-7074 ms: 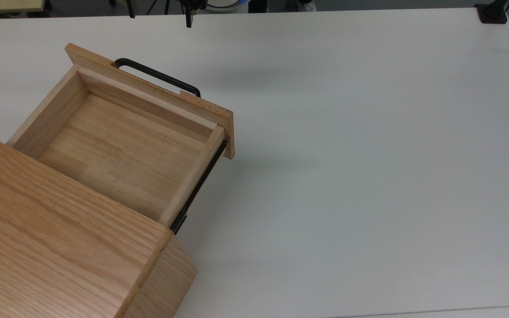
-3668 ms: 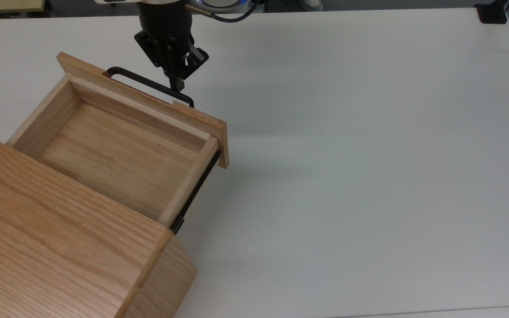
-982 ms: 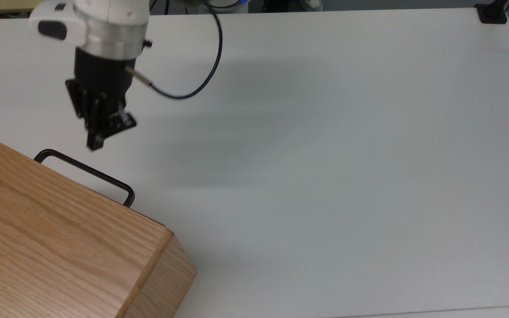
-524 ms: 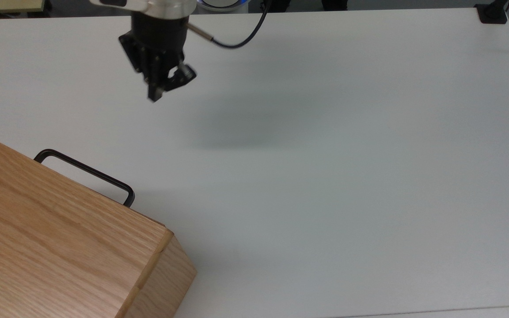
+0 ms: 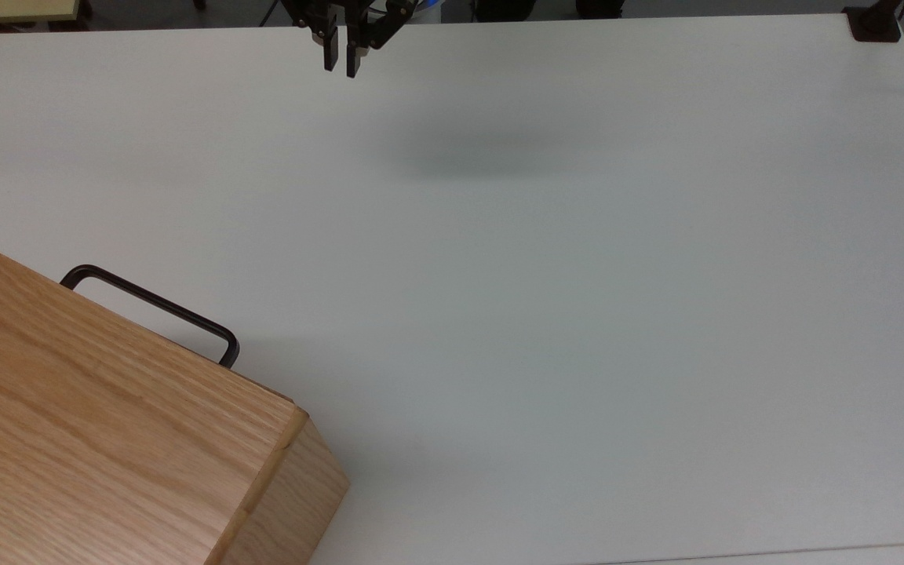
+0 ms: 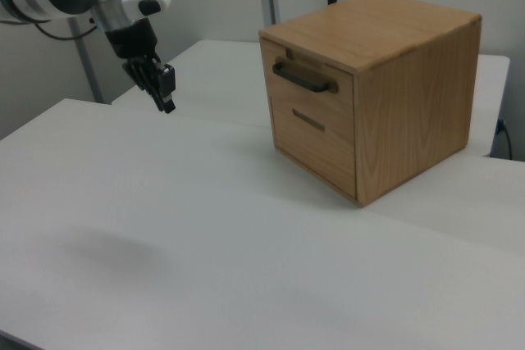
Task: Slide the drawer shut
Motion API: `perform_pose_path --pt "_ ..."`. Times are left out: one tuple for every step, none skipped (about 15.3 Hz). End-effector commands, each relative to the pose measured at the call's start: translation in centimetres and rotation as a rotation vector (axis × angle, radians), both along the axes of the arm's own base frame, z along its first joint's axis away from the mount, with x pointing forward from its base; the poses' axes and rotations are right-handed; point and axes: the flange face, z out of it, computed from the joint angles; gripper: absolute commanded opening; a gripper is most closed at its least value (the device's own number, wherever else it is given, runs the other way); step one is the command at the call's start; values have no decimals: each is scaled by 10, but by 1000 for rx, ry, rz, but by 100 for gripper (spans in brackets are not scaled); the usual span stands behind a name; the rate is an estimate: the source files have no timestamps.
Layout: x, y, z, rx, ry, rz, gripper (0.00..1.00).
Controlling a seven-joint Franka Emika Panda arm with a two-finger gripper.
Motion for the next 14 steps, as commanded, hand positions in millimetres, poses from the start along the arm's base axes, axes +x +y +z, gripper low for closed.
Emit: perform_pose_path --pt "-6 -14 -7 -8 36 159 71" --pt "-6 -23 -5 -10 35 174 86" --pt "-5 -30 -5 -12 35 177 100" --pt "-5 -40 -1 -8 30 164 100" --pt "-5 -46 1 2 26 171 100" --pt "-6 -54 4 26 23 183 100" --pt "-7 -60 9 62 23 182 100" --pt "-10 -68 19 85 28 167 100" --pt "-11 -68 19 87 40 167 100" --pt "-11 -67 19 90 41 151 100" --pt "-11 -67 19 91 42 143 100" --pt "-11 -66 19 91 42 144 100" --pt "-11 -67 19 91 40 143 100" --pt "-11 -67 18 91 42 143 100"
